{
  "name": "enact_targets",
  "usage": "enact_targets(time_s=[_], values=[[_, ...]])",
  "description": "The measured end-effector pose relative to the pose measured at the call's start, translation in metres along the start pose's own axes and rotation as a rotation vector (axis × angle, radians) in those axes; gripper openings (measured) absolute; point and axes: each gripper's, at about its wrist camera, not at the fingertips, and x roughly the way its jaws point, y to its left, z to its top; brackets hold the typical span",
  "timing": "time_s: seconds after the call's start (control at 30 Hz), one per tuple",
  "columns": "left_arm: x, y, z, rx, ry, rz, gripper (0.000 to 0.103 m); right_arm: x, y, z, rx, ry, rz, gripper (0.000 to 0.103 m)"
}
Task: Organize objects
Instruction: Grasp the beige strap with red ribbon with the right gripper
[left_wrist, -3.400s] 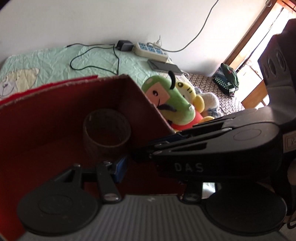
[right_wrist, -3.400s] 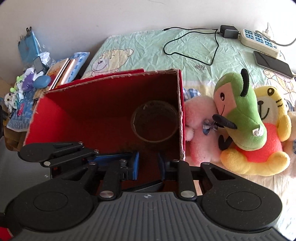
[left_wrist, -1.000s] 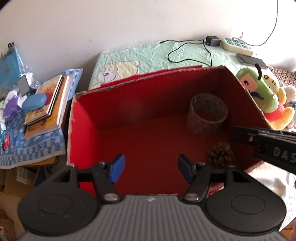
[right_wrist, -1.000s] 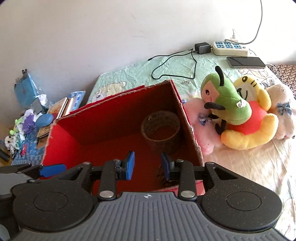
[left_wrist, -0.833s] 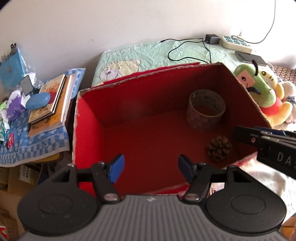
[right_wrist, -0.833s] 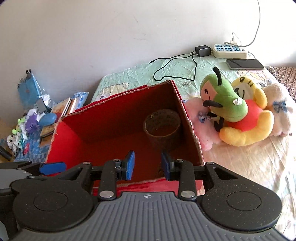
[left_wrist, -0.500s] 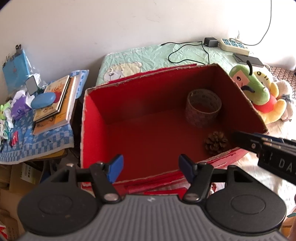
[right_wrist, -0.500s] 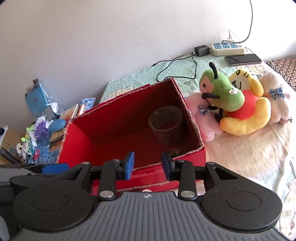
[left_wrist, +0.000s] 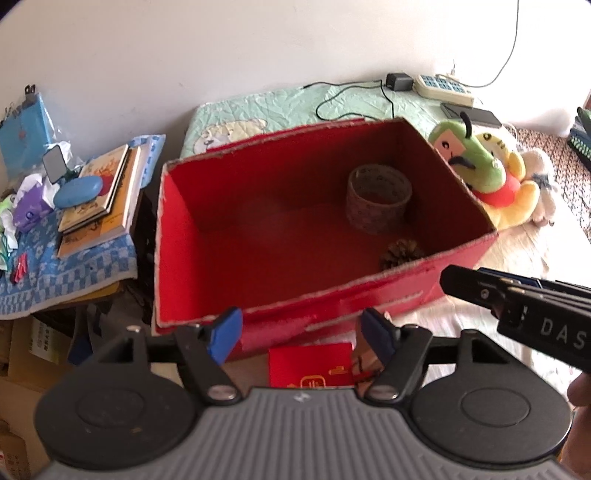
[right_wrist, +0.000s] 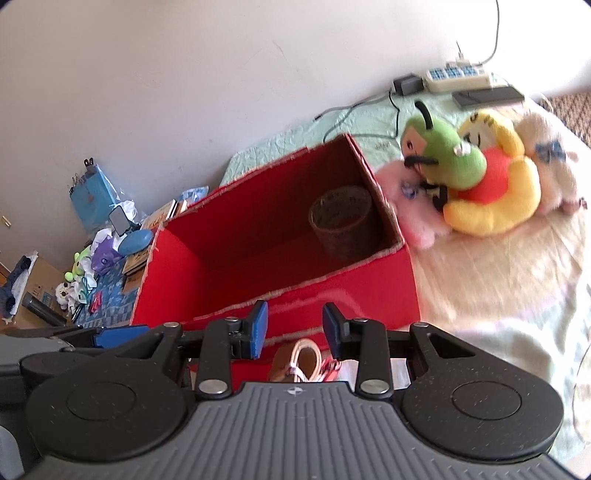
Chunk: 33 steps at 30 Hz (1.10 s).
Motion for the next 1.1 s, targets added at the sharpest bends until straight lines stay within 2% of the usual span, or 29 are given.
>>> enact_targets(time_s=[0.73, 0.97, 1.1], values=[[0.035, -0.013, -0.033, 0.035, 0.141, -0.028, 0.083, 0.021, -0.017, -0.029, 0.136, 0.165, 0.060, 0.035], [0.035, -0.005, -0.048, 0.020, 0.133, -0.118, 0.090, 0.028, -0.027, -0.036, 0.194, 0.218, 0.074, 0.035], [0.032, -0.002, -0.056, 0.018, 0.127, -0.215, 0.092, 0.036, -0.030, -0.042, 0.226, 0.263, 0.088, 0.036]])
